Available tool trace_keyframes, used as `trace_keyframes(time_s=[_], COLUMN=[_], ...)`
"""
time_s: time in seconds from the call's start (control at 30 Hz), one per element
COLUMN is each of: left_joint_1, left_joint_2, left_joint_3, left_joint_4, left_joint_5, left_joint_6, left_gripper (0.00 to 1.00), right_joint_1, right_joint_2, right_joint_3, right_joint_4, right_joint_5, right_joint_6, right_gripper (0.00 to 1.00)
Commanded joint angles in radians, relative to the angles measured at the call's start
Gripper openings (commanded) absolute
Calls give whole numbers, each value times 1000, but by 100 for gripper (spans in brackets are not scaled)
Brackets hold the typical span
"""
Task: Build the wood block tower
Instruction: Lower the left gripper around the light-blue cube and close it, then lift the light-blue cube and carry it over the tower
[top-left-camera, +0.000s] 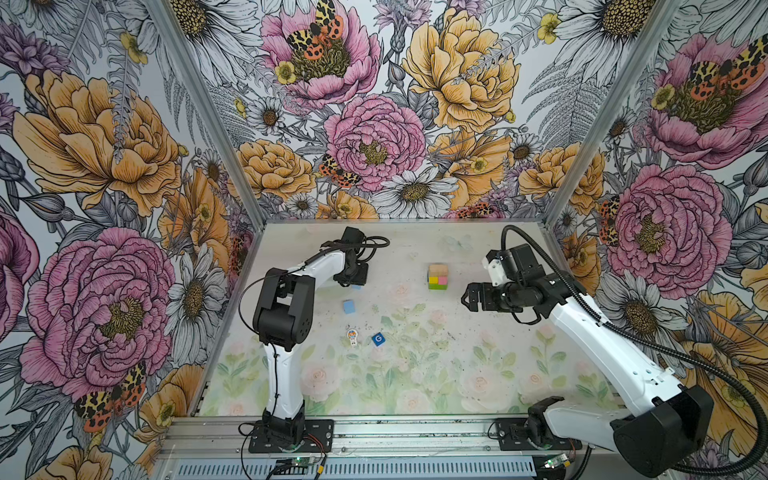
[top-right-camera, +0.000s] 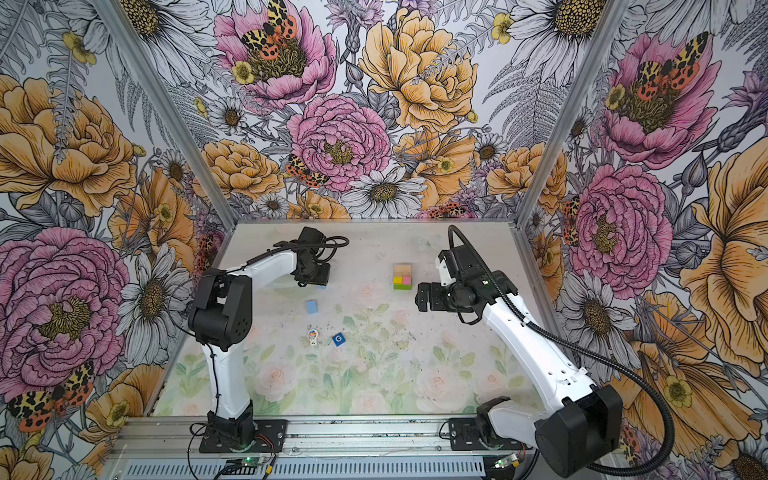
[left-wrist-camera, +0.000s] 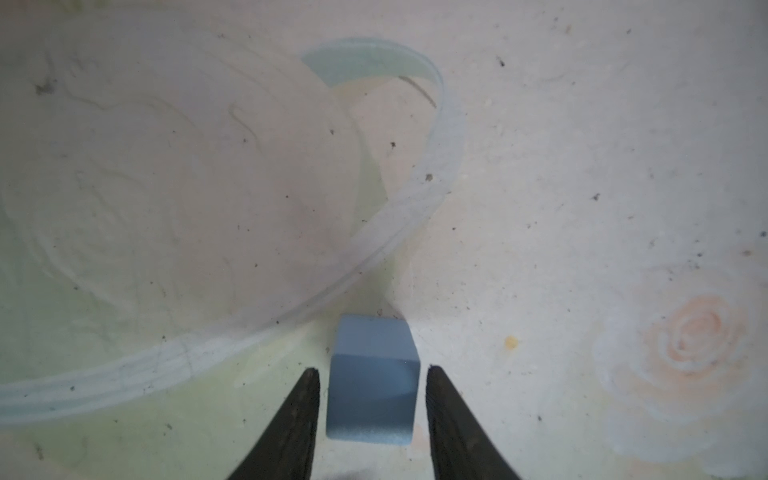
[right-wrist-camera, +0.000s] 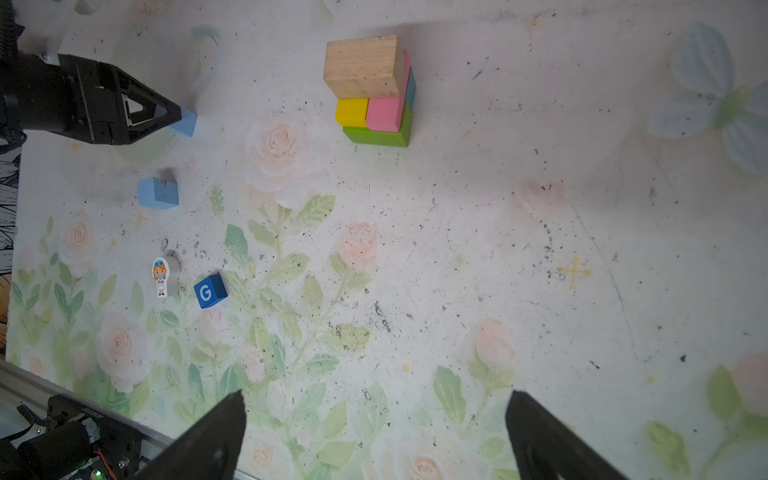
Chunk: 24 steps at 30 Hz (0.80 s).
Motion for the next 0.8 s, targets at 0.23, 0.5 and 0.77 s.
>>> trace_keyframes(time_s=[0.23, 0.5, 0.77], left_joint_1=[-28, -49, -87], left_joint_2=[36, 24, -17], left_joint_3=[62, 70, 115], left_joint_4=[-44, -74, -117], left_joint_5=[-51, -69, -37], left_joint_6=[18, -23, -133], left_gripper=[32, 22, 20], right_joint_1=[-10, -11, -10], right_joint_2=[-24, -42, -82], right_joint_3=[29, 21, -77], right_joint_4=[-26, -25, 14], right_joint_5=[47, 58, 122], right_joint_6=[-4, -1, 23], right_gripper=[100, 100, 100])
